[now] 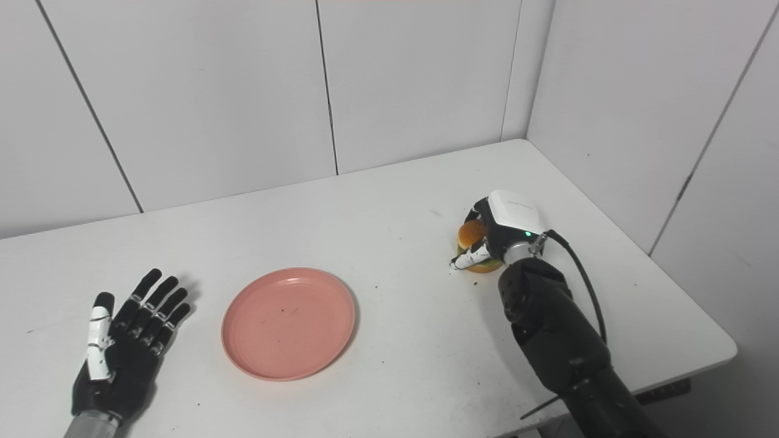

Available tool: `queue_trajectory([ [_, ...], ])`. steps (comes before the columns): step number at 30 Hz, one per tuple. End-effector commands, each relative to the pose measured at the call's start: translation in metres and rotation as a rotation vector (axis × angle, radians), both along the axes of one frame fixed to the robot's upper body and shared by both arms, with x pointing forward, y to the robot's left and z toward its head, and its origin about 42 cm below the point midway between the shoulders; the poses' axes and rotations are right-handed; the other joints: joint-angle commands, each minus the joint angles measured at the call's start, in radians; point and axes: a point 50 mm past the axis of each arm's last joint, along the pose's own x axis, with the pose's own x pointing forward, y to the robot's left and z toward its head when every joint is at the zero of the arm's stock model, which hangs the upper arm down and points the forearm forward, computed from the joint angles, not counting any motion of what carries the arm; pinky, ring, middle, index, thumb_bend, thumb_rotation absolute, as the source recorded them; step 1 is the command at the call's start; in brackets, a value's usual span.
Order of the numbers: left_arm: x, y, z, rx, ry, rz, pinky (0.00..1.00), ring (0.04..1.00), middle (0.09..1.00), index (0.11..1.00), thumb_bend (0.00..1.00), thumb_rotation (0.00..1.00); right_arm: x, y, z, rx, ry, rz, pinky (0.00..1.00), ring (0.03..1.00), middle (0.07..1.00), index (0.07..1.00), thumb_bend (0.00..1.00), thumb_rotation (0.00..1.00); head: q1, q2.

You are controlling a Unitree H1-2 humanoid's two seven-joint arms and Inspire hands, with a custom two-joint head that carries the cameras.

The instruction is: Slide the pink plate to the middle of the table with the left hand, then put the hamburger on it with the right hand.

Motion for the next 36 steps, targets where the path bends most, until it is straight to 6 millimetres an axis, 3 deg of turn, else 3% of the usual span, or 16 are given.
queue_trajectory([
  [1, -0.003, -0.001, -0.004, 0.01, 0.017, 0.003, 0.93, 0.895, 0.881, 0.87, 0.53, 1.0, 0.006, -0.006, 0.027, -0.03, -0.101, -0.006, 0.32, 0.402, 0.431, 0.512, 0.52, 0.0, 0.007, -0.003],
  [8, -0.003, -0.005, -0.003, 0.012, 0.018, 0.009, 0.92, 0.888, 0.875, 0.865, 0.54, 1.0, -0.001, -0.005, 0.042, -0.003, -0.17, 0.007, 0.33, 0.407, 0.445, 0.527, 0.52, 0.0, 0.03, -0.003],
  [15, -0.004, -0.012, -0.001, 0.017, 0.01, 0.005, 0.92, 0.891, 0.876, 0.863, 0.55, 1.0, -0.01, 0.012, 0.067, -0.015, -0.25, 0.128, 0.29, 0.381, 0.43, 0.532, 0.52, 0.0, 0.083, 0.004],
  [20, -0.005, -0.022, 0.001, 0.018, 0.014, 0.001, 0.92, 0.895, 0.885, 0.873, 0.54, 1.0, -0.014, 0.033, 0.083, -0.025, -0.278, 0.197, 0.26, 0.346, 0.418, 0.539, 0.52, 0.0, 0.141, 0.014],
  [26, -0.008, -0.04, 0.005, 0.044, 0.017, 0.014, 0.92, 0.901, 0.891, 0.878, 0.54, 1.0, -0.017, 0.075, 0.099, -0.026, -0.304, 0.305, 0.24, 0.336, 0.412, 0.536, 0.52, 0.0, 0.247, 0.029],
  [36, -0.009, -0.059, 0.01, 0.06, 0.011, 0.027, 0.9, 0.89, 0.885, 0.873, 0.53, 1.0, -0.014, 0.134, 0.098, -0.007, -0.297, 0.49, 0.29, 0.389, 0.433, 0.526, 0.52, 0.0, 0.339, 0.045],
])
